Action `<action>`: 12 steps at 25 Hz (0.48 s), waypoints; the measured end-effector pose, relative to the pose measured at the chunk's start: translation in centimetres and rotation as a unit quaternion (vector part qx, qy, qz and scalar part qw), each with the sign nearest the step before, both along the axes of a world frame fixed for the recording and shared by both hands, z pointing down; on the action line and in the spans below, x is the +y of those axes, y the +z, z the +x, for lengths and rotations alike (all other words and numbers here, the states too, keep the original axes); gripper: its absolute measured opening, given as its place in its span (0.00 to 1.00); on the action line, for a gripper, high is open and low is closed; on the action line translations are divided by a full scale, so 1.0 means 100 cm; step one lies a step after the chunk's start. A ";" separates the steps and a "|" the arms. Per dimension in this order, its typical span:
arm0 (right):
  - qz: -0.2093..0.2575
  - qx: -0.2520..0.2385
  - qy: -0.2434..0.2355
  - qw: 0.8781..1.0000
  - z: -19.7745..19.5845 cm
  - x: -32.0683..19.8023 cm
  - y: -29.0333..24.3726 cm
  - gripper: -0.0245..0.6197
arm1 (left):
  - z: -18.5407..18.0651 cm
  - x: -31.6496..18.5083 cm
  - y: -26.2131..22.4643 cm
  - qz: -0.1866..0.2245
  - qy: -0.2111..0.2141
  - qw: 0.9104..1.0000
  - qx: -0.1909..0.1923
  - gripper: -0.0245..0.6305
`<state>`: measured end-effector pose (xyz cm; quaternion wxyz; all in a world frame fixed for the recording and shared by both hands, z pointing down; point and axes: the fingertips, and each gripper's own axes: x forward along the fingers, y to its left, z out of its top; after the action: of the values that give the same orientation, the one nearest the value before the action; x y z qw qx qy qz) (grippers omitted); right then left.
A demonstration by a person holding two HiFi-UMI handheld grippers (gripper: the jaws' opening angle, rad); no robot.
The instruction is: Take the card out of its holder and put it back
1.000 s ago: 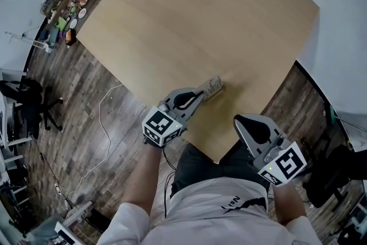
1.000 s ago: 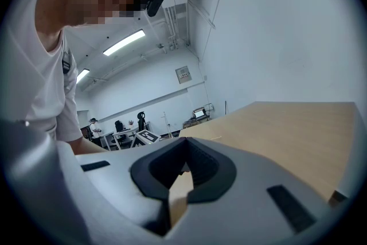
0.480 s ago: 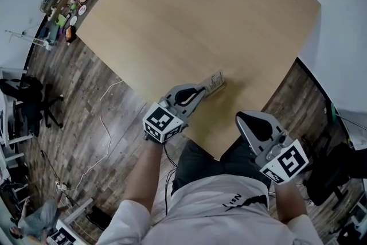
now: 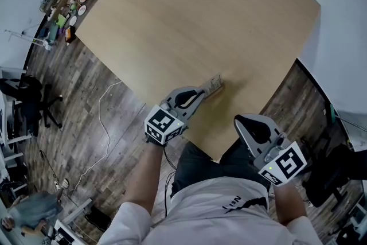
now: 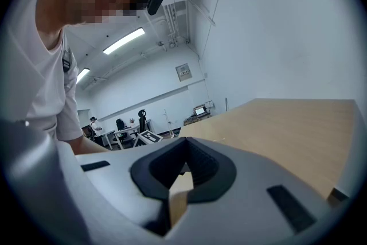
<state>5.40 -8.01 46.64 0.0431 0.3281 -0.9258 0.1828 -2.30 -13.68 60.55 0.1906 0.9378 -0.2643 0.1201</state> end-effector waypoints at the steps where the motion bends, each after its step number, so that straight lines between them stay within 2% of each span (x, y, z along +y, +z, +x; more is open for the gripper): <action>1: -0.001 0.000 -0.001 1.000 0.000 0.001 0.001 0.06 | 0.000 0.002 0.000 -0.001 -0.002 1.000 0.000 0.08; 9: -0.010 0.000 -0.012 1.000 -0.005 0.006 0.006 0.06 | -0.005 0.006 0.006 -0.009 -0.030 1.000 0.003 0.08; 12: -0.012 0.002 -0.013 1.000 -0.006 0.008 0.008 0.06 | -0.004 0.011 0.017 -0.007 -0.021 0.999 -0.029 0.08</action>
<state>4.76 -7.23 47.40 0.0517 0.3154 -0.9277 0.1928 -2.74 -12.56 62.23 0.1916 0.9270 -0.2883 0.1446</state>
